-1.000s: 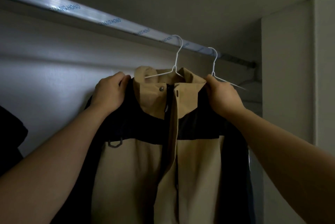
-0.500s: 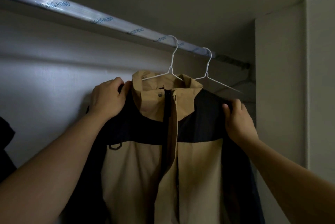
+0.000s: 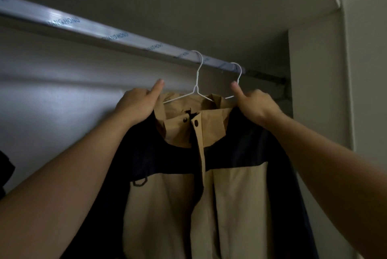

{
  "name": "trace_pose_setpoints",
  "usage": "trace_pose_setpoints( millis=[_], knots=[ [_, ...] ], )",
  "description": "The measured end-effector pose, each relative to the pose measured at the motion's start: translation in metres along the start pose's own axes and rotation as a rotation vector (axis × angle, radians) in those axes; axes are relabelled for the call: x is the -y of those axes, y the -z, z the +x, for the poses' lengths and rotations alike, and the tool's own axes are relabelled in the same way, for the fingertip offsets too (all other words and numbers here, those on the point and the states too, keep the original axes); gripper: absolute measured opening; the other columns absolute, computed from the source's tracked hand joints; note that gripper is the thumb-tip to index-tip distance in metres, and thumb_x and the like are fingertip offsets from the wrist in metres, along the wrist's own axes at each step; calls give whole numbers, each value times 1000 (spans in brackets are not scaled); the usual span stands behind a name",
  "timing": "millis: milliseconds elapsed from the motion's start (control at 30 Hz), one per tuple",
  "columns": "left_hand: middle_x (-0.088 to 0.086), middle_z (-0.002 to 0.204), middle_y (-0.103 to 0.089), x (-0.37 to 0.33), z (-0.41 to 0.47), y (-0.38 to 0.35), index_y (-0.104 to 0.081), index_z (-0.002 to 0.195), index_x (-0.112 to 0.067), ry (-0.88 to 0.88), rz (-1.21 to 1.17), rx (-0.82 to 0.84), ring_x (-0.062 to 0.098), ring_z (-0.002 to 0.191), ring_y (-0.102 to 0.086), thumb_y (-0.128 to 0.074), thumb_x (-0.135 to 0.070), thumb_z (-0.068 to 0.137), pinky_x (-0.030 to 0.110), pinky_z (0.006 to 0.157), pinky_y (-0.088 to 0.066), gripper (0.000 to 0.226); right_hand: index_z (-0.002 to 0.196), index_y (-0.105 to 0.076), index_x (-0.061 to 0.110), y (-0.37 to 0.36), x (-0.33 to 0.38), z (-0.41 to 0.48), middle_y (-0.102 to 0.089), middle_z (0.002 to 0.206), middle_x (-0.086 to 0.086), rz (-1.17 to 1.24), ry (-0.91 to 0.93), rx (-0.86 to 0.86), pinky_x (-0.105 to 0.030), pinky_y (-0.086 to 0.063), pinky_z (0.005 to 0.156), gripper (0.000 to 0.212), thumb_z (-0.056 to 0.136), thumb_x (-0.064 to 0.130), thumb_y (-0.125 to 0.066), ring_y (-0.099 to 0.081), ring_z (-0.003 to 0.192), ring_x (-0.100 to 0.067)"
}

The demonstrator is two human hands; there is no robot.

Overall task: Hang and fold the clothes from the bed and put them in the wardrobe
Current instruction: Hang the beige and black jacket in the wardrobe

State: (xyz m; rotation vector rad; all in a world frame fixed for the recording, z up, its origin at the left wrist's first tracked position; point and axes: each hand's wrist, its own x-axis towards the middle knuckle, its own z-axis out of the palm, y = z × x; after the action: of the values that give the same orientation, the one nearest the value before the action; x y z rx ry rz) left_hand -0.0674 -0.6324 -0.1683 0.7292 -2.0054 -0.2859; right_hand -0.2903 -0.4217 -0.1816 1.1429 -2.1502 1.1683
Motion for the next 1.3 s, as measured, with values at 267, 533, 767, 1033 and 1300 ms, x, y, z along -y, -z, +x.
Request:
trace_pose_setpoints(
  millis=[267,533,767,1033,1300],
  knots=[
    [15,71,-67,-51,23,32,-70,70,-3,2,348,310,25,60,-55,-71,-14,73,28,55,-44,11,118,-57,9,19,73,33,-61,96,-11,-55,-220,480,-22,-43,47,33,95,32,-67,-52,58,-16],
    [4,53,-64,-68,26,33,-64,69,-7,113,262,382,16,41,-57,-61,-7,84,23,50,-47,15,114,-59,13,36,87,34,-58,88,-5,172,-426,559,-24,-40,53,43,95,52,-61,-49,66,-15],
    [0,65,-55,-62,32,33,-55,76,-16,283,4,413,14,43,-53,-57,-17,88,18,46,-44,12,95,-53,8,38,96,30,-53,83,-8,-41,-414,560,-28,-38,53,19,104,20,-43,-42,60,-18],
    [10,61,-55,-58,35,30,-63,81,-3,209,-84,270,13,42,-43,-61,0,85,17,36,-30,6,115,-53,13,45,108,32,-54,90,-5,-147,-395,596,-26,-33,53,20,101,27,-56,-44,62,-16],
    [14,72,-49,-63,41,22,-74,107,2,114,-54,176,17,48,-33,-62,13,70,22,47,-27,40,126,-55,6,33,96,41,-63,93,-7,178,-415,415,-24,-48,66,38,91,10,-69,-55,68,-16]
  ],
)
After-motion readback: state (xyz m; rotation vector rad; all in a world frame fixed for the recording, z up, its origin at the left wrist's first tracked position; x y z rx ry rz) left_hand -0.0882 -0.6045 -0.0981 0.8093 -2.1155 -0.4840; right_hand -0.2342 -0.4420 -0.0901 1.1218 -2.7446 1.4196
